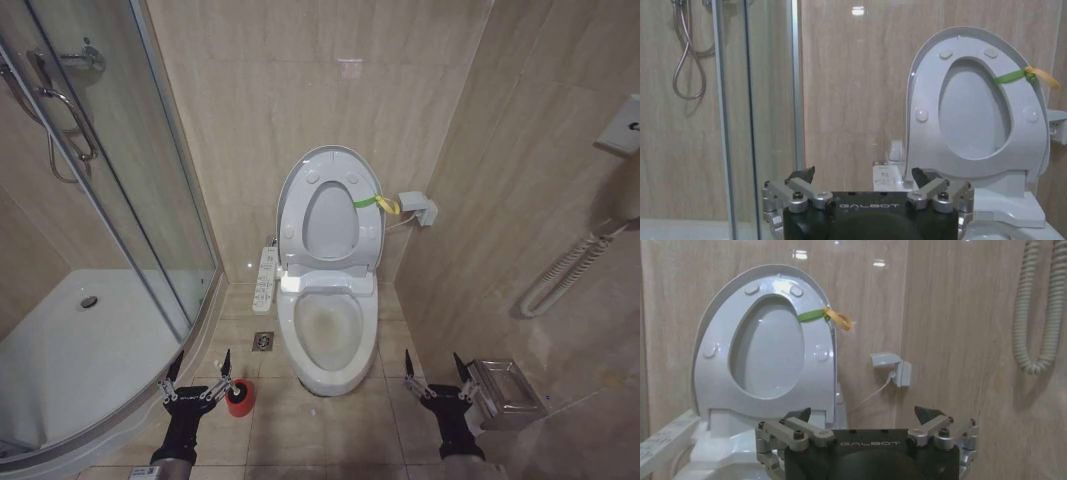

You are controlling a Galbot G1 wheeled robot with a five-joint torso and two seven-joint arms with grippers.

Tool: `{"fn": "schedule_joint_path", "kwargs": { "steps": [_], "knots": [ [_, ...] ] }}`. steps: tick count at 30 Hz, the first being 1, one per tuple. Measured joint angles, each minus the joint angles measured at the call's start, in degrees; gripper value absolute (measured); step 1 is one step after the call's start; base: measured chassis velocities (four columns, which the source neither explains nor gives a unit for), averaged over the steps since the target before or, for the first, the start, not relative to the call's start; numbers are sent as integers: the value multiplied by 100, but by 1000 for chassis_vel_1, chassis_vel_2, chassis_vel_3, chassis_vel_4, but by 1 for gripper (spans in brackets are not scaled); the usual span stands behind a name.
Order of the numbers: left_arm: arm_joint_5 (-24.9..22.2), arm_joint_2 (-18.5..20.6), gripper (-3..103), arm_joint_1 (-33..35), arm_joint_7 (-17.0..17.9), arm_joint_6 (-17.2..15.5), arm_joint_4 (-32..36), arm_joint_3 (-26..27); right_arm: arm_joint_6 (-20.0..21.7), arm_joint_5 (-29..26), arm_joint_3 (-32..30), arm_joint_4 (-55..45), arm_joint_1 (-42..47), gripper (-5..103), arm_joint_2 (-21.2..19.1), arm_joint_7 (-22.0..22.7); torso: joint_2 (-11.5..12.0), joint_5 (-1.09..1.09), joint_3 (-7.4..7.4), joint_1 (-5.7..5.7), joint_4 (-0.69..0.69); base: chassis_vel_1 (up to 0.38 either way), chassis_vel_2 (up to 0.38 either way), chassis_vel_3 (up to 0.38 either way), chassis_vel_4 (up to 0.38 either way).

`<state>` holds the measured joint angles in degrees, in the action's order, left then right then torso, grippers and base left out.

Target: Open the toilet lid, clean the toilet bowl with a toilet brush, close the toilet lid, and flush.

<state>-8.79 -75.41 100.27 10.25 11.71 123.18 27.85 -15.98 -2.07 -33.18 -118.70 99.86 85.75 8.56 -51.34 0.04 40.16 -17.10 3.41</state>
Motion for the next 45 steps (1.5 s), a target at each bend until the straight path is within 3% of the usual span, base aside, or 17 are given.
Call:
{"fn": "schedule_joint_path", "kwargs": {
  "steps": [9,17,26,38,45],
  "knots": [
    [0,0,94,0,0,0,0,0,-55,71,-113,246,-567,100,-234,134,0,1,0,0,0,0,0,0,0],
    [0,0,94,0,0,0,0,0,39,-192,-90,377,-1023,100,-470,151,0,1,0,0,0,0,0,0,0],
    [0,0,94,0,0,0,0,0,-339,-538,-167,611,-1162,100,-501,-509,0,1,0,0,0,0,0,0,0],
    [0,0,94,0,0,0,0,0,-125,-538,-181,523,-1131,100,-604,-111,0,0,0,0,0,0,0,0,0],
    [0,0,94,0,0,0,0,0,-213,-544,-197,569,-1215,100,-654,-31,0,0,0,1,0,-22,21,17,-20]
  ]
}}
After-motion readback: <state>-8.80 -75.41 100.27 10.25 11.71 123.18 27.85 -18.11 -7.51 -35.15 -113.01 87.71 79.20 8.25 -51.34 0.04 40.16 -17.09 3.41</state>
